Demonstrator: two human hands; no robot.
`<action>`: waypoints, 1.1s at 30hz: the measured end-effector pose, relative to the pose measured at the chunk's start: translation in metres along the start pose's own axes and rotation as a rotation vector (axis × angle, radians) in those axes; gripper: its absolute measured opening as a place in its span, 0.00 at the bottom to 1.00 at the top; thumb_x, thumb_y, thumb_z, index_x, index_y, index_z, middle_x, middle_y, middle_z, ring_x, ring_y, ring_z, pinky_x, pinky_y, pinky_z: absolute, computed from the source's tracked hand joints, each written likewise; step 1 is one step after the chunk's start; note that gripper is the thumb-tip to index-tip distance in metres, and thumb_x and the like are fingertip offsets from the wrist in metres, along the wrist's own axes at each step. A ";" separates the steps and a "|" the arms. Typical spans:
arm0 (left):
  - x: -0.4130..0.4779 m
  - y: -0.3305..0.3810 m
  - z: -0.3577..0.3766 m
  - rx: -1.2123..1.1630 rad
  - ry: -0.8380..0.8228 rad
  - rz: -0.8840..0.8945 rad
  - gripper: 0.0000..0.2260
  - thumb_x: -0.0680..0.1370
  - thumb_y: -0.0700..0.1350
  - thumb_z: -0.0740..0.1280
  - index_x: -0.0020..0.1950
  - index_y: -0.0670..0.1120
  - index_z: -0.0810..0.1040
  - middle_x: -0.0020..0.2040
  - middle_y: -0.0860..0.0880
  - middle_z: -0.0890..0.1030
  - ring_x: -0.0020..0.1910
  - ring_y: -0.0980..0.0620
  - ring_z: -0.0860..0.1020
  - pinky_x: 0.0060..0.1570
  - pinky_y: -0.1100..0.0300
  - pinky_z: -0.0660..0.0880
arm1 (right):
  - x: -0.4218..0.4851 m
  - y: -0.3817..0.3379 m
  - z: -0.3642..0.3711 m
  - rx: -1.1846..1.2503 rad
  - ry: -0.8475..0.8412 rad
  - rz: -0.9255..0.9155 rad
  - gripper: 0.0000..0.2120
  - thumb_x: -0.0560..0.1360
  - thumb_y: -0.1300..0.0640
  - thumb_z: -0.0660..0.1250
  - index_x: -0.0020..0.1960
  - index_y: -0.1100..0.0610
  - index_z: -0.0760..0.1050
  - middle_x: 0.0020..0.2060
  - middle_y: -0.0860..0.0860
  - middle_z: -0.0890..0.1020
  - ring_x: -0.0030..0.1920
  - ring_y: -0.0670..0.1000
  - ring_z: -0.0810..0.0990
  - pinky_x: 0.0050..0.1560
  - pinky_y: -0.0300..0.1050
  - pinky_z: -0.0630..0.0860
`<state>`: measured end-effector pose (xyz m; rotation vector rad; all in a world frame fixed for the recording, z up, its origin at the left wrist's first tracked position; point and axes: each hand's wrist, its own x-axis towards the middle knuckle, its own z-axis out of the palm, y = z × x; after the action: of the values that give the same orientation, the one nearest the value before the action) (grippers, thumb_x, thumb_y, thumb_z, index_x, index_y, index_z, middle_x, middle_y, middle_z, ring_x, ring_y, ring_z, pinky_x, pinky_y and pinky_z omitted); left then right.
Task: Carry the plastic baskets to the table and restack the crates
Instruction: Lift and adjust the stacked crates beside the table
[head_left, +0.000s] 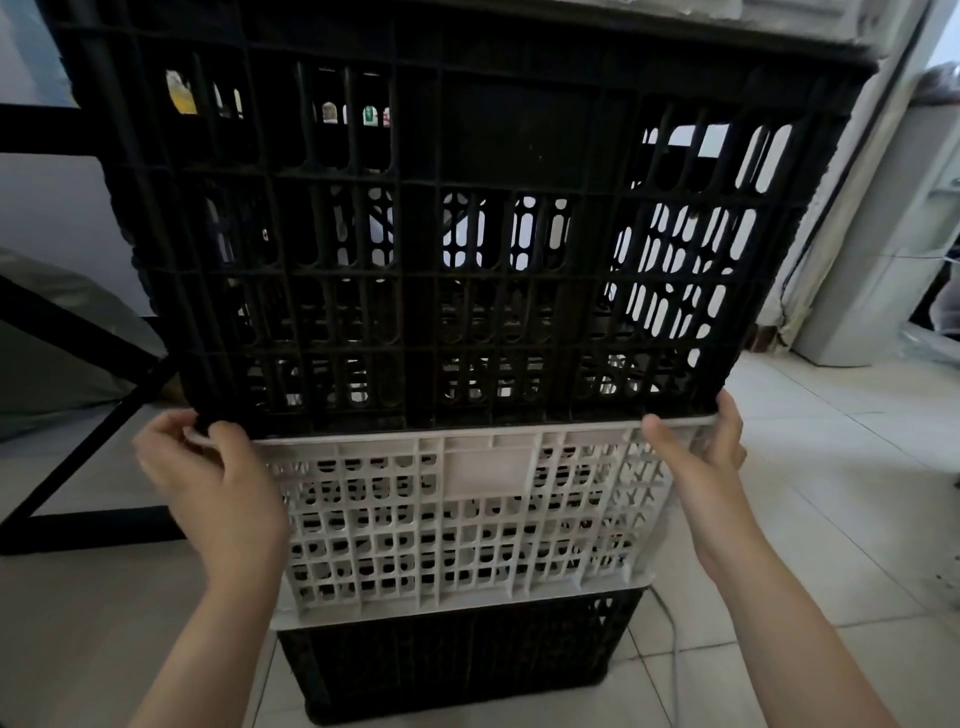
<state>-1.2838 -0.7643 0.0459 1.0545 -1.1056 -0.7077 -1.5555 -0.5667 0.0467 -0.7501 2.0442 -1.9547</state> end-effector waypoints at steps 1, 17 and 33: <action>-0.002 -0.002 0.002 0.008 0.009 0.022 0.11 0.77 0.52 0.53 0.58 0.54 0.63 0.60 0.40 0.71 0.52 0.41 0.73 0.46 0.53 0.70 | 0.000 0.000 0.001 0.013 0.011 -0.001 0.38 0.71 0.43 0.73 0.70 0.27 0.52 0.73 0.44 0.55 0.75 0.52 0.56 0.74 0.62 0.57; -0.020 -0.002 0.013 0.082 0.000 0.196 0.22 0.81 0.42 0.57 0.73 0.39 0.58 0.76 0.42 0.54 0.76 0.52 0.54 0.74 0.63 0.54 | -0.002 -0.010 0.009 0.007 0.067 -0.009 0.41 0.72 0.49 0.73 0.76 0.38 0.52 0.75 0.47 0.55 0.75 0.49 0.54 0.74 0.58 0.57; -0.013 0.007 0.007 0.026 -0.011 0.326 0.29 0.77 0.38 0.63 0.75 0.54 0.57 0.72 0.51 0.61 0.68 0.51 0.66 0.67 0.56 0.70 | 0.002 -0.020 -0.014 0.130 0.222 -0.021 0.21 0.73 0.63 0.69 0.62 0.45 0.76 0.58 0.50 0.75 0.65 0.52 0.73 0.53 0.39 0.67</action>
<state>-1.2950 -0.7524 0.0484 0.8649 -1.2631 -0.4401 -1.5597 -0.5554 0.0679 -0.5501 2.0074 -2.2472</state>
